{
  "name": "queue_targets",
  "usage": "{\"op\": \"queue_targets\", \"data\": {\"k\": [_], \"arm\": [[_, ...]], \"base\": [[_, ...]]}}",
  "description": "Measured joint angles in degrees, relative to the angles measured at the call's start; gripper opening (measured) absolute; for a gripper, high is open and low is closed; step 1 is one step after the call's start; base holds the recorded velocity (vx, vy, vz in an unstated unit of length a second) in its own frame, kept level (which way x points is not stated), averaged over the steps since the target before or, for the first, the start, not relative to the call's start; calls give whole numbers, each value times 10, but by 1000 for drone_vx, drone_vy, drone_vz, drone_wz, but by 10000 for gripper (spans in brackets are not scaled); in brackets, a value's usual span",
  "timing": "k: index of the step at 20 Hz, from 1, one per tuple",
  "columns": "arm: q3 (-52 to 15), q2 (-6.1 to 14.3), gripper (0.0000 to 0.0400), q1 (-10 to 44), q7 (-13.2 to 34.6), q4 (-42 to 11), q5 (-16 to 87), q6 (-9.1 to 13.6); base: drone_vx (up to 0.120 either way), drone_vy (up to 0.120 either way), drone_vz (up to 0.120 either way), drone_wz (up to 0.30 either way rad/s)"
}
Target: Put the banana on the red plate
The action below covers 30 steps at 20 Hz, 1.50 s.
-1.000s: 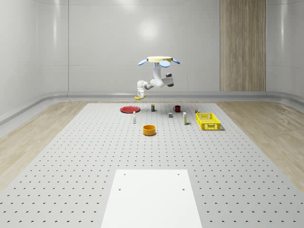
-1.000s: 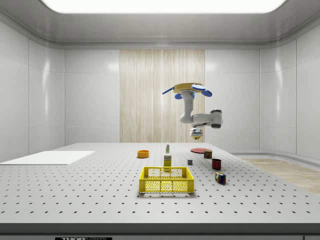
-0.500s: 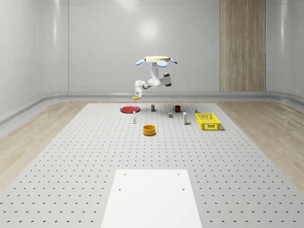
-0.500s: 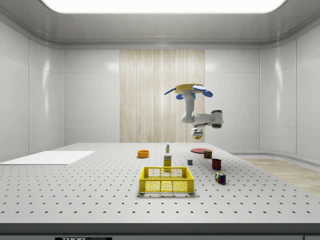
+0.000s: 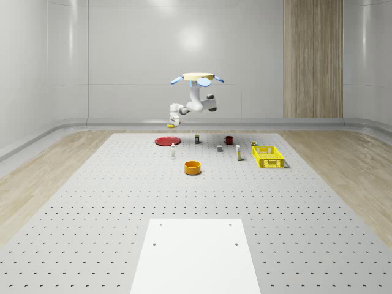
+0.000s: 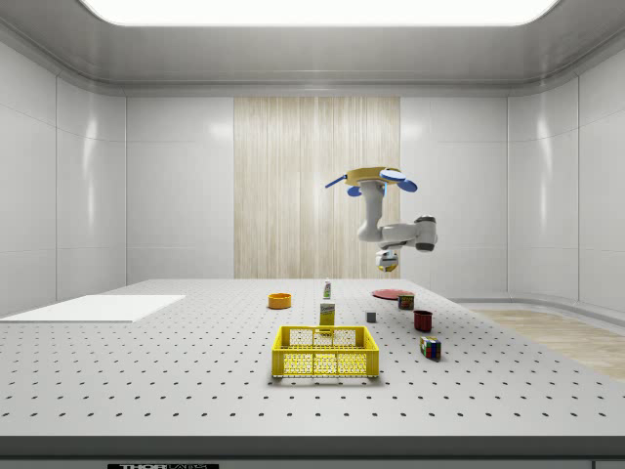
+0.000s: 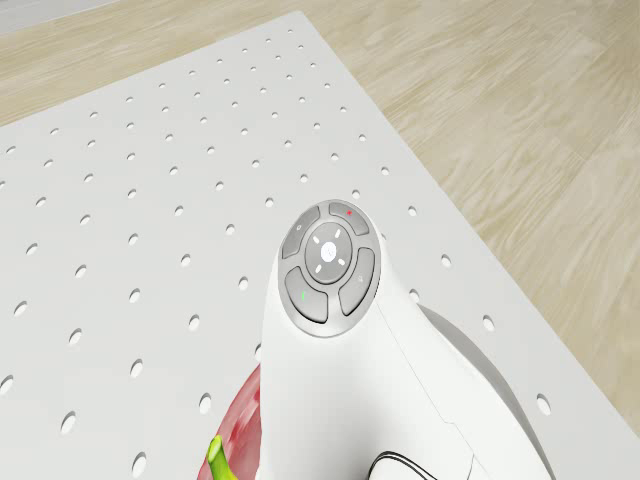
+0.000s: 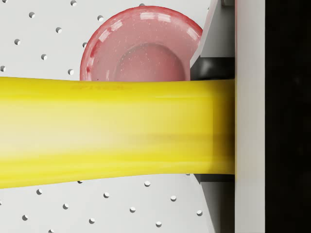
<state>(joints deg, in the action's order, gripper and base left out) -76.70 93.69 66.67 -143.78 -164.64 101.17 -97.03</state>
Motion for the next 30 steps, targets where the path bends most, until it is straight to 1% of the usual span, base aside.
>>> {"op": "queue_targets", "data": {"k": [17,22,30], "arm": [[0,-2,193,-1,-2,0,1,2],[24,-2,193,5,-1,5,23,-6],[90,-1,193,25,5,26,84,-31]], "base": [[120,0,-118,0],[0,0,0,0],[0,0,0,0]]}}
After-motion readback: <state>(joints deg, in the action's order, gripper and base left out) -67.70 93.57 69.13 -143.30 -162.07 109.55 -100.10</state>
